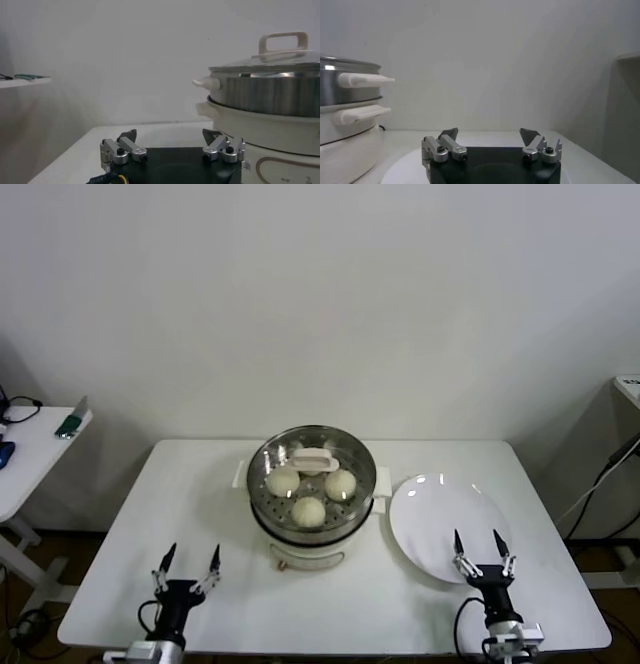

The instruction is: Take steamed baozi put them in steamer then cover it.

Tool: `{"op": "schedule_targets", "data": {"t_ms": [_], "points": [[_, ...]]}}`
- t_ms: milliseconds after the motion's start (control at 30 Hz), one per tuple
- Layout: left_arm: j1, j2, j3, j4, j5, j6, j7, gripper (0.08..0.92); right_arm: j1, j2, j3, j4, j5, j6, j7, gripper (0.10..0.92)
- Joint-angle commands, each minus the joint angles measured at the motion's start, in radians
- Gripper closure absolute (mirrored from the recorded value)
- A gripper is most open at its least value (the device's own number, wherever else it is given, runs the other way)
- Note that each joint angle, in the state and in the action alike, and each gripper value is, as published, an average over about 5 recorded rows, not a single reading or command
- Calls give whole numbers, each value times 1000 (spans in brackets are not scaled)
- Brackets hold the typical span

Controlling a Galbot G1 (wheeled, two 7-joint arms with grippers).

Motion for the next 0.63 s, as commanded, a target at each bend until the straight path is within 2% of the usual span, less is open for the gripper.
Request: {"op": "schedule_targets", "data": {"t_ms": [33, 633], "points": [[5, -2, 1, 7, -10, -11, 1, 177, -2, 1, 0, 1, 2, -2, -3, 203], [11, -5, 7, -6, -5, -1, 2, 177, -6, 2, 0, 6, 4, -5, -4, 203]]}}
